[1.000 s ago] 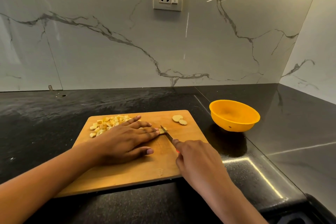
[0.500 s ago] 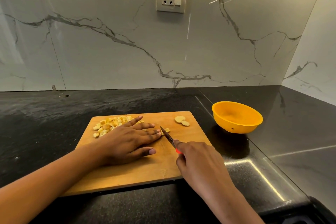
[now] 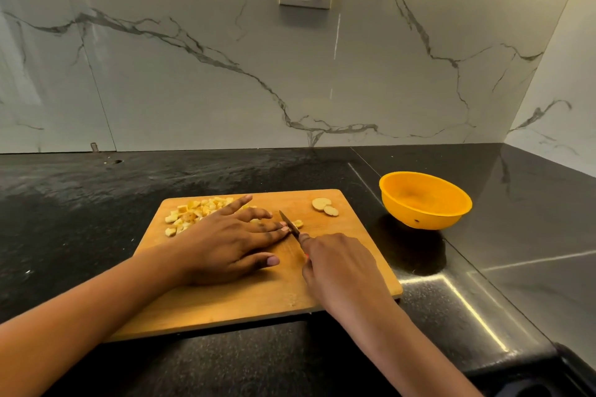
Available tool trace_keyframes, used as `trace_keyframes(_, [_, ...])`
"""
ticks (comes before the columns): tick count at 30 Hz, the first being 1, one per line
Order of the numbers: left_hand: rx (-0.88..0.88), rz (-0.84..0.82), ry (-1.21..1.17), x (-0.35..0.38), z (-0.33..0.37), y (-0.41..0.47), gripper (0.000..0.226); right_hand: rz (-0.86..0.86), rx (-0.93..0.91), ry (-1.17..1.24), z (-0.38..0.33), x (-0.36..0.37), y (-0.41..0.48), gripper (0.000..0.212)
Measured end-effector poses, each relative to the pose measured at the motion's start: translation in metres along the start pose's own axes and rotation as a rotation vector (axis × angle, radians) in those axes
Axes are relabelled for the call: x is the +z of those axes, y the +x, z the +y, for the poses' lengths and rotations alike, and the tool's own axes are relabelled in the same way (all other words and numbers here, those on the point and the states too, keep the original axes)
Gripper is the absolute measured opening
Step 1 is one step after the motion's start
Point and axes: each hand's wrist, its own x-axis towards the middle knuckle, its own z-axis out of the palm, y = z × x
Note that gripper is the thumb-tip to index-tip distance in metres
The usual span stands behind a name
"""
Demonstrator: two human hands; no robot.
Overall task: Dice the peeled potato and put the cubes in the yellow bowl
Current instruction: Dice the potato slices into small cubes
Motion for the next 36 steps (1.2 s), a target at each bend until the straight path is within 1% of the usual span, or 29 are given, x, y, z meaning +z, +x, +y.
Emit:
trace_keyframes(2, [0.008,0.009,0.003,0.001,0.000,-0.001,0.071,0.003,-0.034,-0.009,0.001,-0.001,-0.015,0.051])
trace_keyframes(4, [0.007,0.030,-0.001,0.003,-0.001,-0.001,0.071,0.050,-0.065,0.029,0.008,-0.005,-0.035,0.051])
trace_keyframes(7, [0.006,0.086,-0.020,0.002,0.000,-0.004,0.079,0.113,-0.027,0.093,0.021,-0.021,-0.049,0.048])
trace_keyframes(9, [0.008,0.178,-0.018,0.004,0.000,-0.007,0.078,0.189,0.023,0.098,0.028,-0.025,-0.040,0.048])
trace_keyframes(10, [0.006,0.238,-0.021,0.005,0.000,-0.008,0.074,0.241,0.048,0.089,0.031,-0.026,-0.033,0.047])
trace_keyframes(13, [-0.038,0.345,-0.035,0.009,-0.003,-0.006,0.065,0.375,0.111,0.092,0.041,-0.014,-0.004,0.046])
trace_keyframes(15, [-0.049,0.426,-0.064,0.005,-0.004,0.003,0.066,0.411,0.138,0.123,0.043,-0.006,0.006,0.046])
trace_keyframes(16, [-0.068,0.422,-0.084,0.000,-0.002,0.009,0.064,0.418,0.143,0.136,0.044,-0.002,0.009,0.046])
trace_keyframes(17, [-0.099,0.374,-0.119,-0.005,0.001,0.016,0.056,0.429,0.147,0.151,0.046,0.001,0.011,0.046])
trace_keyframes(18, [-0.125,0.288,-0.158,-0.008,0.005,0.025,0.047,0.447,0.148,0.168,0.048,0.002,0.011,0.046])
trace_keyframes(19, [-0.135,0.205,-0.187,-0.009,0.009,0.033,0.043,0.459,0.149,0.179,0.051,0.003,0.011,0.046])
trace_keyframes(20, [-0.119,0.148,-0.200,-0.010,0.012,0.042,0.041,0.462,0.153,0.185,0.053,0.004,0.011,0.046])
trace_keyframes(21, [-0.090,0.127,-0.210,-0.010,0.014,0.049,0.038,0.453,0.160,0.188,0.055,0.005,0.011,0.046])
trace_keyframes(24, [-0.077,0.176,-0.193,-0.008,0.010,0.055,0.027,0.438,0.194,0.224,0.060,0.006,0.010,0.046])
trace_keyframes(28, [-0.181,0.214,0.033,-0.009,-0.007,0.039,0.024,0.443,0.226,0.261,0.062,0.007,0.009,0.045])
trace_keyframes(29, [-0.199,0.256,0.057,-0.010,-0.014,0.033,0.022,0.439,0.228,0.266,0.060,0.007,0.009,0.045])
trace_keyframes(30, [-0.213,0.343,0.060,-0.011,-0.021,0.025,0.017,0.438,0.229,0.274,0.059,0.007,0.008,0.045])
trace_keyframes(32, [-0.261,0.557,-0.010,-0.015,-0.035,0.012,0.008,0.445,0.228,0.291,0.059,0.007,0.008,0.045])
trace_keyframes(33, [-0.290,0.625,-0.065,-0.017,-0.038,0.006,0.008,0.449,0.228,0.296,0.058,0.007,0.007,0.045])
trace_keyframes(34, [-0.301,0.650,-0.113,-0.021,-0.039,0.002,0.010,0.450,0.229,0.300,0.059,0.006,0.007,0.045])
trace_keyframes(36, [-0.243,0.604,-0.176,-0.025,-0.033,-0.002,0.023,0.445,0.236,0.297,0.059,0.006,0.007,0.045])
